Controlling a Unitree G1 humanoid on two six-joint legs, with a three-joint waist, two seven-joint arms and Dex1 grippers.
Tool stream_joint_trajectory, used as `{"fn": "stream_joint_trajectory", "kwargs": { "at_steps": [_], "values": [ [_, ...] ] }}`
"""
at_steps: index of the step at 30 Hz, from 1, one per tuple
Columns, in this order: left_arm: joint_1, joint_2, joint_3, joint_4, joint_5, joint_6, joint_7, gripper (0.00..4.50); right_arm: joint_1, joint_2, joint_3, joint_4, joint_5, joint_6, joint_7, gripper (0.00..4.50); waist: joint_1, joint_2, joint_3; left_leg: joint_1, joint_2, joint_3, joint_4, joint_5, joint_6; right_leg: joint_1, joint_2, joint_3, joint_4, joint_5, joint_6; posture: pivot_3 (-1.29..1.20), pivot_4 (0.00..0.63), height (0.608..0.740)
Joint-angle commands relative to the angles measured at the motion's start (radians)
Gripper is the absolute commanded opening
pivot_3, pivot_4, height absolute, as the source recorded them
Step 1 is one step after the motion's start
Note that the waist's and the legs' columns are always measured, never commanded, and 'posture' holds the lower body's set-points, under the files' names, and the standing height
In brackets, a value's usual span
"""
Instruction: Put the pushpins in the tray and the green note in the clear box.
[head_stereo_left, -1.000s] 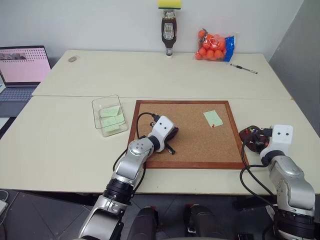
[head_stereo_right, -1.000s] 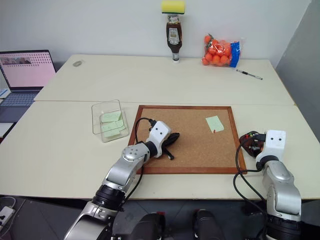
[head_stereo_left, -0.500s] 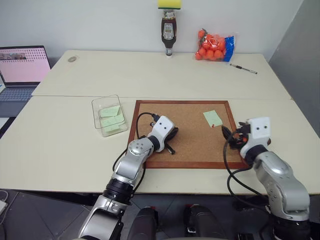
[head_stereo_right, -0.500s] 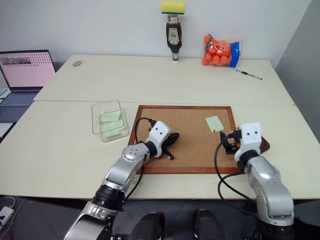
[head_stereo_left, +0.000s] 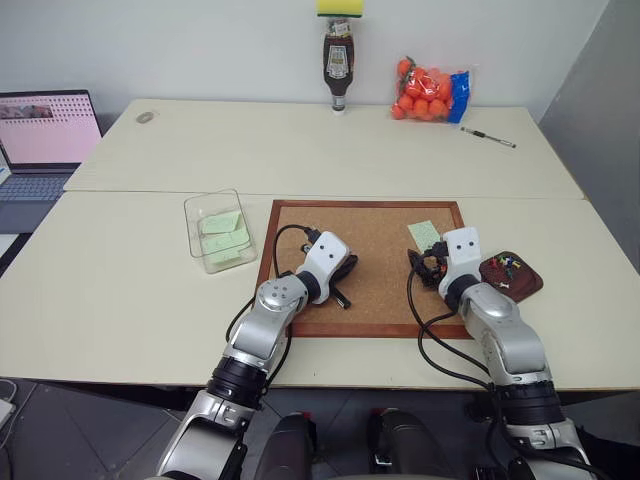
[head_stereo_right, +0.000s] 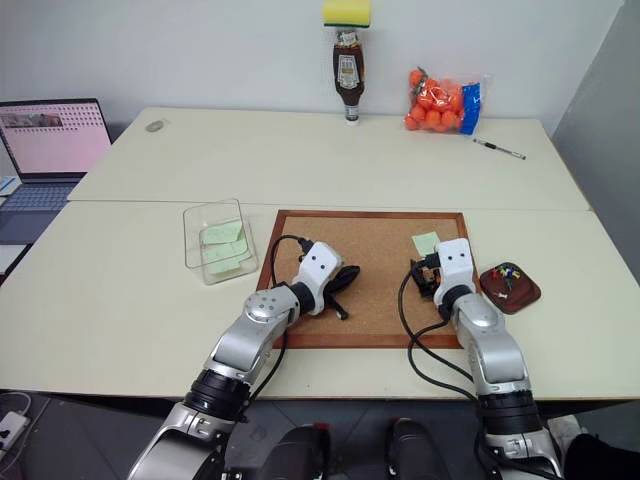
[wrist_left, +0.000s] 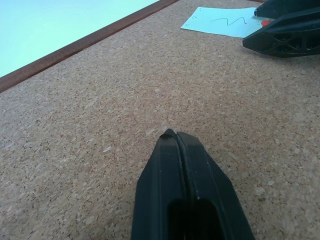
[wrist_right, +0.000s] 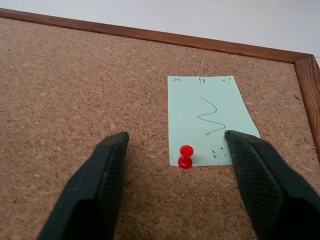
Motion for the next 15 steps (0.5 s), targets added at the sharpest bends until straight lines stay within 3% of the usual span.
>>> {"fn": "stream_joint_trajectory", "kwargs": {
  "at_steps": [1, 12, 15],
  "values": [
    [0.016, -0.003, -0.017, 0.004, 0.007, 0.017, -0.003, 0.0, -0.017, -0.007, -0.022, -0.008, -0.001, -0.039, 0.005, 2.22, 0.0, 0.0, 0.0, 0.0, 0.0, 0.0, 0.0, 0.0, 0.0, 0.0, 0.0, 0.0, 0.0, 0.0, 0.0, 0.0, 0.15, 0.74],
    [0.013, -0.004, -0.018, 0.008, 0.007, 0.014, -0.002, 0.0, -0.011, -0.001, -0.014, -0.005, -0.009, -0.058, 0.006, 0.11, 0.0, 0.0, 0.0, 0.0, 0.0, 0.0, 0.0, 0.0, 0.0, 0.0, 0.0, 0.0, 0.0, 0.0, 0.0, 0.0, 0.15, 0.74],
    [0.015, -0.008, -0.015, 0.006, 0.003, 0.019, 0.0, 0.0, -0.014, 0.004, -0.014, -0.031, -0.006, -0.062, 0.007, 0.01, 0.0, 0.0, 0.0, 0.0, 0.0, 0.0, 0.0, 0.0, 0.0, 0.0, 0.0, 0.0, 0.0, 0.0, 0.0, 0.0, 0.15, 0.74]
  ]
}}
